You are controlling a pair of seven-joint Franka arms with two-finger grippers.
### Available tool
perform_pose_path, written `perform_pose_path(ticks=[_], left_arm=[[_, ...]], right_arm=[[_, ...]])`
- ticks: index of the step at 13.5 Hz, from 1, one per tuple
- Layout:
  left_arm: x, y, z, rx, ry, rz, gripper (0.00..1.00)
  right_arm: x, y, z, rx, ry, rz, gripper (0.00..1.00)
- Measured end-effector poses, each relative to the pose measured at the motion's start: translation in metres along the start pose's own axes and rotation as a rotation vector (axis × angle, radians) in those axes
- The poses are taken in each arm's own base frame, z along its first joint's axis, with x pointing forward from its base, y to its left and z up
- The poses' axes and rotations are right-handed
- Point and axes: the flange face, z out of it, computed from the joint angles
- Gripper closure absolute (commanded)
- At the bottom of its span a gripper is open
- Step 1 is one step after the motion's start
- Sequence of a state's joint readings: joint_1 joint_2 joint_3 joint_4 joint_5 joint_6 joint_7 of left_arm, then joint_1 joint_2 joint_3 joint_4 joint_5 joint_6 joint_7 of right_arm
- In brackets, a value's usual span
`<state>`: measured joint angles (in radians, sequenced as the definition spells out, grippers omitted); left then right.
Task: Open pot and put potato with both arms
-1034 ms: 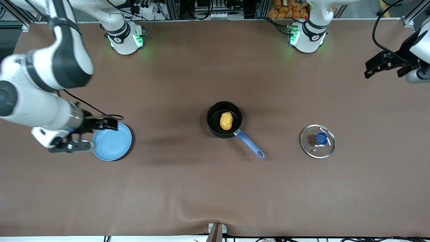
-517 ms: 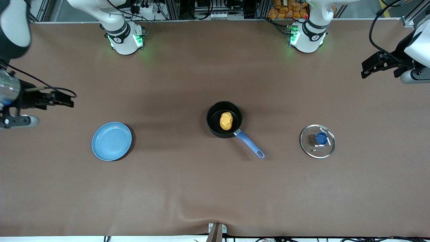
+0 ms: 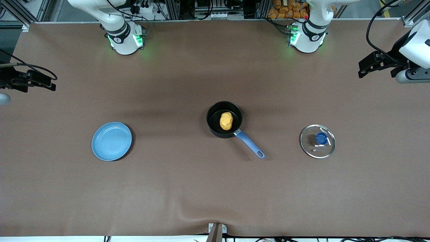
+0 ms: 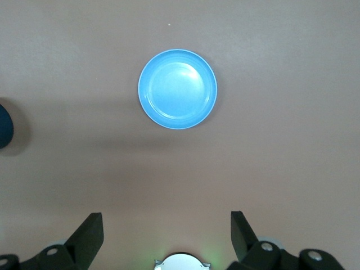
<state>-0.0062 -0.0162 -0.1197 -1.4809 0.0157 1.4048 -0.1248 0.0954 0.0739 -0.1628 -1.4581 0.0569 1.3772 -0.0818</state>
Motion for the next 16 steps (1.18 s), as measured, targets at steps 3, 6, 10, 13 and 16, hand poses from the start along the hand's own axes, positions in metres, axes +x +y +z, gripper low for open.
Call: perform_pose_path(ticks=[3,6,10,13,16], left_arm=[[-0.008,0.0,-0.003,0.002,0.009,-0.001,0.0],[-0.009,-0.002,-0.006,-0.002,0.024,-0.005,0.0],[-0.005,-0.011,-0.002,-0.053,0.021,-0.018,0.0],[-0.003,-0.012,-0.001,-0.053,0.022,-0.021,0.0],[-0.003,-0.009,-0.001,-0.053,0.022,-0.015,0.0]], right_arm=[[-0.007,-0.01,-0.006,-0.021,0.021,-0.023,0.0],[-0.01,-0.012,-0.005,-0.038,0.062,-0.029,0.0],[-0.01,-0.015,-0.001,-0.04,0.064,-0.035,0.0],[-0.01,-0.016,-0.001,-0.04,0.064,-0.036,0.0],[-0.01,-0.016,-0.001,-0.04,0.064,-0.036,0.0]])
